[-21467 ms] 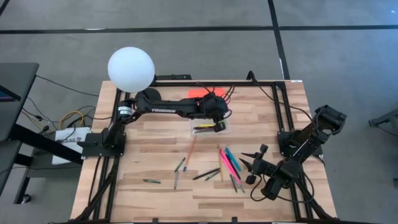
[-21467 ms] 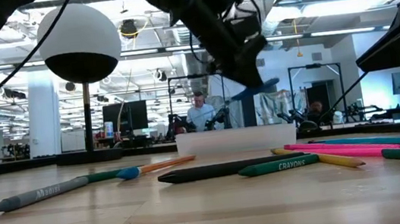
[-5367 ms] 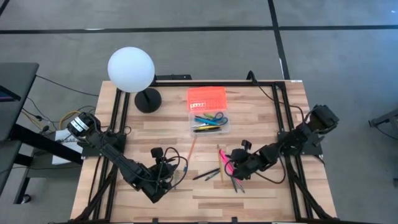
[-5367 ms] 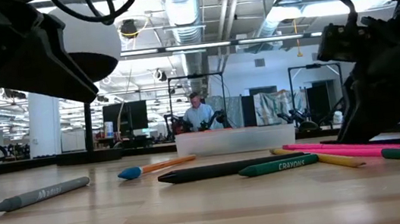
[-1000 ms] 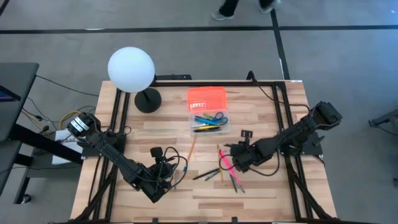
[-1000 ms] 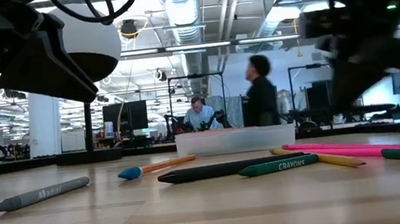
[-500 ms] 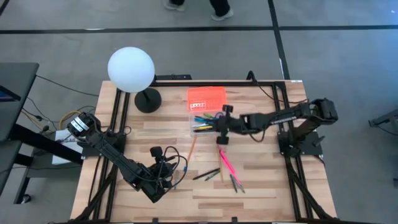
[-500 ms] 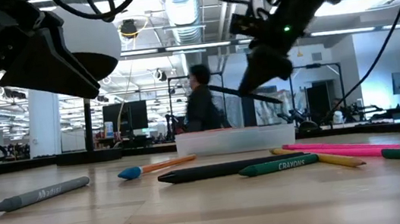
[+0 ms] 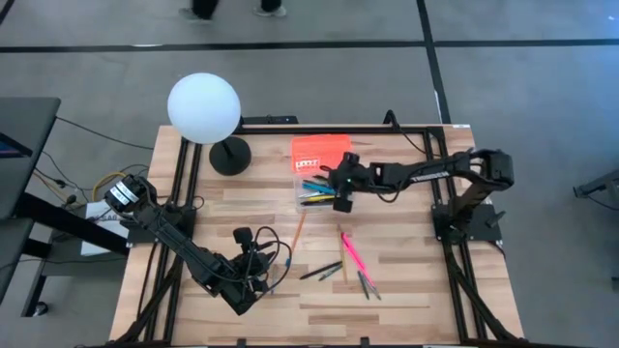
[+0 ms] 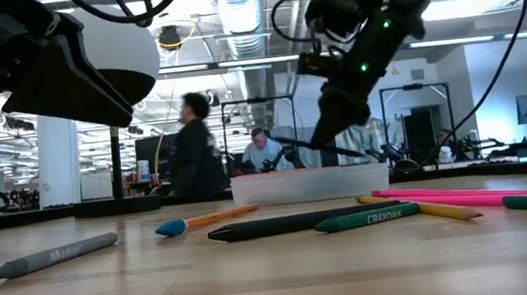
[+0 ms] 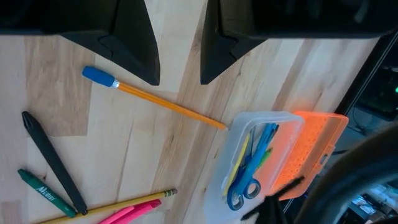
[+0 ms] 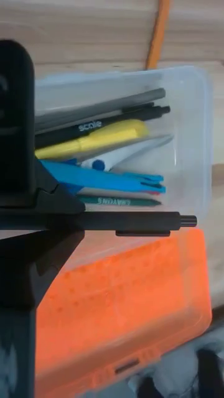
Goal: Pick & place school supplies into a supply box
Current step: Put the black pen into the orange supply box, then put the green crayon into the orange supply box
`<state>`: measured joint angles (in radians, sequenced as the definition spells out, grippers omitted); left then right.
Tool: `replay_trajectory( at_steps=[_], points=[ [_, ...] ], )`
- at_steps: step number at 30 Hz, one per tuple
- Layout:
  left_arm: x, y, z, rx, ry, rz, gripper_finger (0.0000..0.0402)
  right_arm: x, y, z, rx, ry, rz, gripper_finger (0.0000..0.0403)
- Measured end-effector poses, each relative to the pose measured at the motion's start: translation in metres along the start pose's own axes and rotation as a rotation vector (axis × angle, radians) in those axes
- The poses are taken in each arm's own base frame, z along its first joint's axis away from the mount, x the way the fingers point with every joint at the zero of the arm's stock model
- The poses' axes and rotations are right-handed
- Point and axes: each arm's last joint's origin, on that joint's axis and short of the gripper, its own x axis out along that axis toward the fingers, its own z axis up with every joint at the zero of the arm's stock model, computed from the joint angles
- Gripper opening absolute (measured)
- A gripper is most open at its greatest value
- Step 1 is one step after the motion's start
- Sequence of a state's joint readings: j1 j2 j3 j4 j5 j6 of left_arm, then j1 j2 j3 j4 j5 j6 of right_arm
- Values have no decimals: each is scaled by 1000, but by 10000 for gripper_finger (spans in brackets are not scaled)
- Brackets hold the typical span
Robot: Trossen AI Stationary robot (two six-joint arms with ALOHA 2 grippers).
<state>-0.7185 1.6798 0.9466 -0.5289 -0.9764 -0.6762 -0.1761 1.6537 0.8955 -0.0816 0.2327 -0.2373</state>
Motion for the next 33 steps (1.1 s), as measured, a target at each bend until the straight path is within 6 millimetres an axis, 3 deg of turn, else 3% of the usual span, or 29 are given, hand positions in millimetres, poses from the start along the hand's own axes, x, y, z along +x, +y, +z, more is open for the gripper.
replay_trajectory(
  at_steps=[12, 24, 28, 33],
  points=[
    [0, 0, 0, -4, -2, -2, 109, 19, 1, -4, 1, 4, -36, 37],
    [0, 0, 0, -17, -2, -2, 109, 17, 2, -3, -15, -1, -37, 120],
    [0, 0, -3, -48, 47, -32, 109, 12, 9, 1, -41, -19, -22, 138],
    [-2, -2, -12, -64, 255, -187, 109, -7, 28, 13, -143, -93, 18, 146]
  ],
)
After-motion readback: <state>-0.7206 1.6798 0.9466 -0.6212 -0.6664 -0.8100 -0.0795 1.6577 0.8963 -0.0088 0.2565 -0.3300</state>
